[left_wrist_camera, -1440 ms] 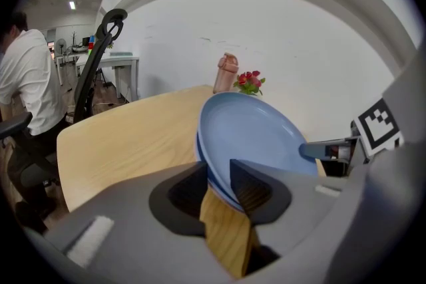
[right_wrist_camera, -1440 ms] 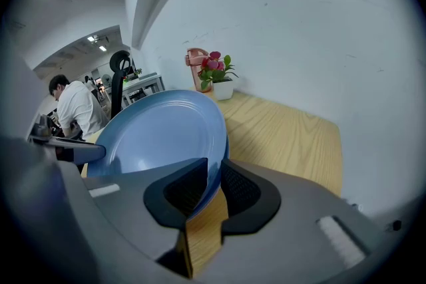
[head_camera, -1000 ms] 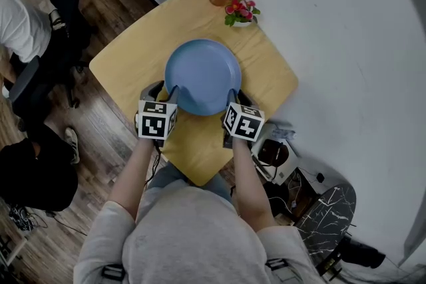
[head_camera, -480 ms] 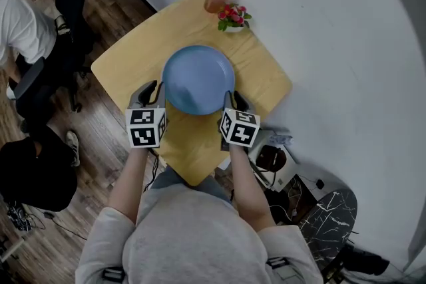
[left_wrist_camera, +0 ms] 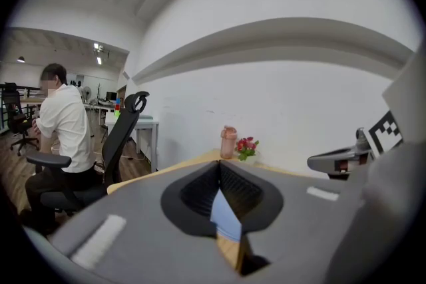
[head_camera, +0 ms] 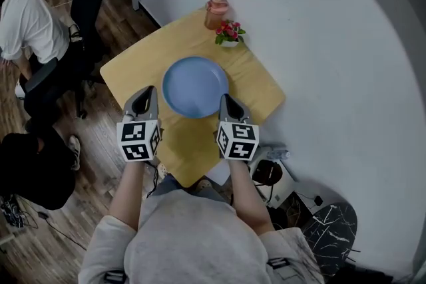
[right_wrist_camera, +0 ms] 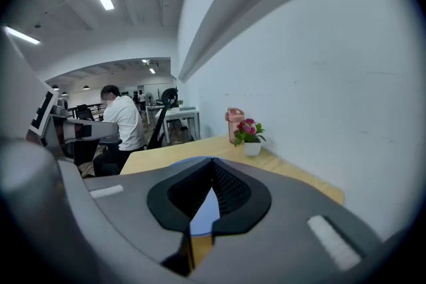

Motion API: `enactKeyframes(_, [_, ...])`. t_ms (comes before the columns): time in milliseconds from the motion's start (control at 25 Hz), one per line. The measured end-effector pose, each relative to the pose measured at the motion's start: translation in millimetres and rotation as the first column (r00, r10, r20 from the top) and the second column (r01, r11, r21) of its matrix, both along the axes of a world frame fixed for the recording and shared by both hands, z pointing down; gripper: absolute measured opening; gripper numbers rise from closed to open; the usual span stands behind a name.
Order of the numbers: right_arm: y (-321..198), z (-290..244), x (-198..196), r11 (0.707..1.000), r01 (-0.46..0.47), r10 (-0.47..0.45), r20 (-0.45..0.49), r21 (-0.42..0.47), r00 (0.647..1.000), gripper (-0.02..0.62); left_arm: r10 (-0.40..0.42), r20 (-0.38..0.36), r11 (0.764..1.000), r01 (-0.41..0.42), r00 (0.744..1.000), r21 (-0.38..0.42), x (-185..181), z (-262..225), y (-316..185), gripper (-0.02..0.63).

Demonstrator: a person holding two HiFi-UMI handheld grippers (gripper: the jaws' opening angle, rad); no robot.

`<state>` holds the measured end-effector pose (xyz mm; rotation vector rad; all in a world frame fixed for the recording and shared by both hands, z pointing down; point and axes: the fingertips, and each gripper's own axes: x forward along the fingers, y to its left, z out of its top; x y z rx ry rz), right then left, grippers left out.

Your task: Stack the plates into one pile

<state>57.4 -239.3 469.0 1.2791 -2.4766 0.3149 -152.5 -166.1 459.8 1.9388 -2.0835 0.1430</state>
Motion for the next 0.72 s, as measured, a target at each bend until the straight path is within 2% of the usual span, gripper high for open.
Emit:
enactKeyframes(360, [28, -72, 16, 0.986, 0.064, -0.076, 0.074, 0.152, 0.994, 0.005, -0.034, 0.064, 0.99, 0.025, 0.997, 0.142, 18, -62, 37, 0.06])
enactKeyframes(720, [53, -128, 44, 0.961, 0.108, -0.146, 0.133, 0.256, 0.98, 0.005, -0.069, 0.102, 0.962, 0.039, 0.992, 0.272, 46, -125, 71, 0.06])
